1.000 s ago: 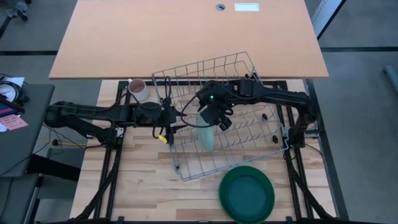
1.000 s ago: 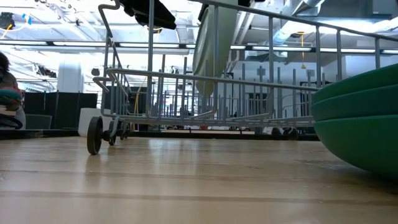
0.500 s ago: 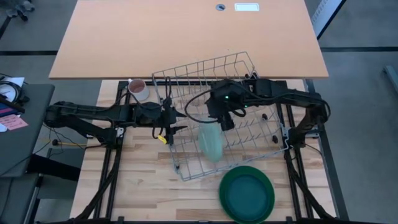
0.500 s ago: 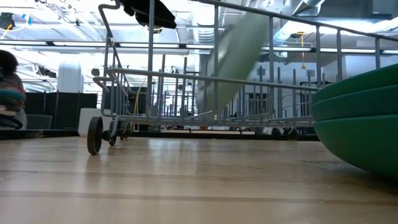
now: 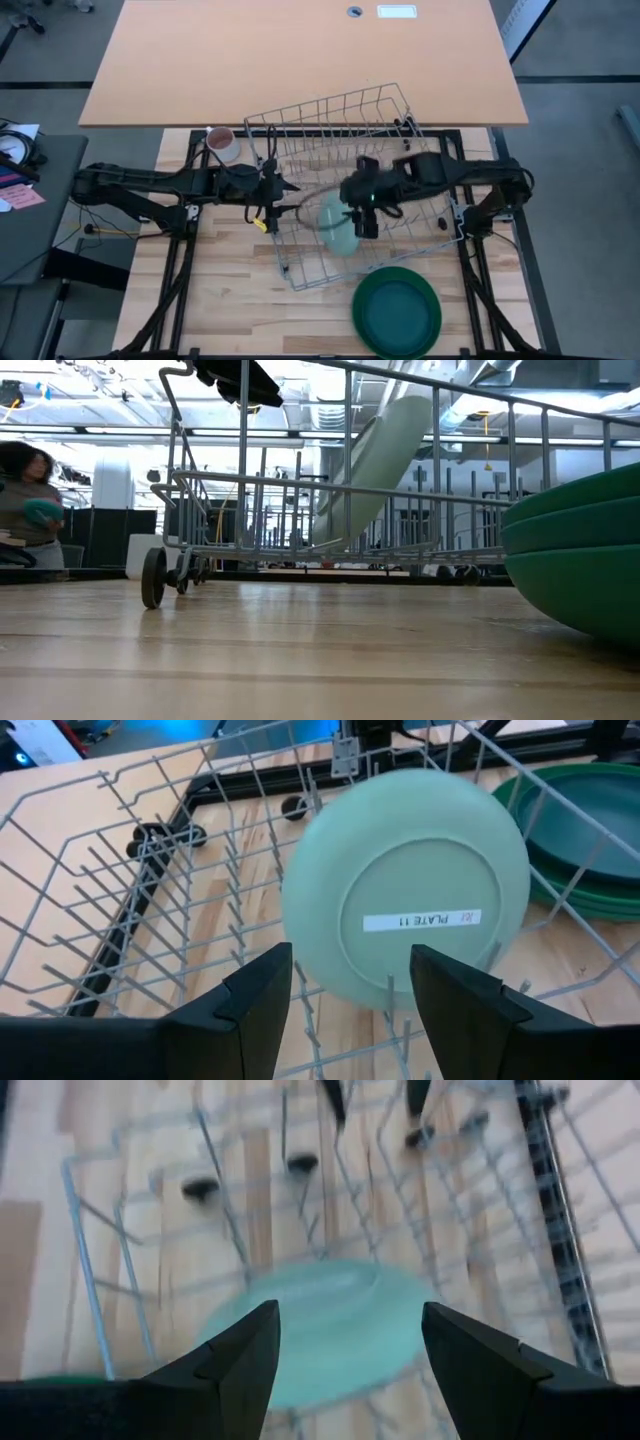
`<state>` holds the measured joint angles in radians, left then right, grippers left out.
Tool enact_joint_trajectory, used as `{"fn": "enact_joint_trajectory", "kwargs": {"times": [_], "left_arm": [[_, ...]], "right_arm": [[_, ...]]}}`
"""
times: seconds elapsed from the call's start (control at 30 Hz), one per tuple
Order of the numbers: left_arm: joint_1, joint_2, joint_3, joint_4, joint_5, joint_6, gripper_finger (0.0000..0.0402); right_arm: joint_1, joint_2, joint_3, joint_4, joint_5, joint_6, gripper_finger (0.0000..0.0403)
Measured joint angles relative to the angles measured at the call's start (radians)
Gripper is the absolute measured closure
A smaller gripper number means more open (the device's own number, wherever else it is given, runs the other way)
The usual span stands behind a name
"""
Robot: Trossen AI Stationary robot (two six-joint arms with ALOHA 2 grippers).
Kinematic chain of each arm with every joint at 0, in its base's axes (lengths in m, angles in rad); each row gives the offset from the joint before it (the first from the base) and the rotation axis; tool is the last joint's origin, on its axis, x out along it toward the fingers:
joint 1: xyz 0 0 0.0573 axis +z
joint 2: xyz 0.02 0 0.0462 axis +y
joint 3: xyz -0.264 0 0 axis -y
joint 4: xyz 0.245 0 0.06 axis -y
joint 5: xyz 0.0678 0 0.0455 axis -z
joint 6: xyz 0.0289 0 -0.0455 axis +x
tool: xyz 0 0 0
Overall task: Sort dishes
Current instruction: Put the dark blue plate in the dish rack
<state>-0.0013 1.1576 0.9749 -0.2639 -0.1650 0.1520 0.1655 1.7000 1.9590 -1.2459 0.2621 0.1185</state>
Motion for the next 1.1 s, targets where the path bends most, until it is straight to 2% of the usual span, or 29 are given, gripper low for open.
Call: {"fn": "enact_joint_trajectory", "kwargs": {"times": [0.3, 0.47, 0.63, 0.83, 1.1], "left_arm": [[0.0, 0.0, 0.0, -0.016, 0.017, -0.023, 0.0202], [-0.036, 0.0, 0.0, -0.001, 0.135, -0.07, 0.0202], [-0.121, 0.0, 0.0, 0.054, 0.161, -0.104, 0.0202], [-0.255, 0.0, 0.0, 0.057, 0.159, -0.21, 0.0203], [-0.453, 0.053, 0.0, 0.081, 0.065, -0.315, 0.0203]], "right_arm": [[0.182, 0.001, -0.002, -0.325, 0.082, 0.381, 0.0153], [0.301, -0.002, -0.001, -0.311, 0.082, 0.475, 0.0153], [0.414, 0.002, -0.001, -0.324, 0.087, 0.567, 0.0153], [0.511, 0.003, -0.001, -0.325, 0.178, 0.69, 0.0153], [0.605, 0.003, -0.001, -0.325, 0.313, 0.736, 0.0153]]}}
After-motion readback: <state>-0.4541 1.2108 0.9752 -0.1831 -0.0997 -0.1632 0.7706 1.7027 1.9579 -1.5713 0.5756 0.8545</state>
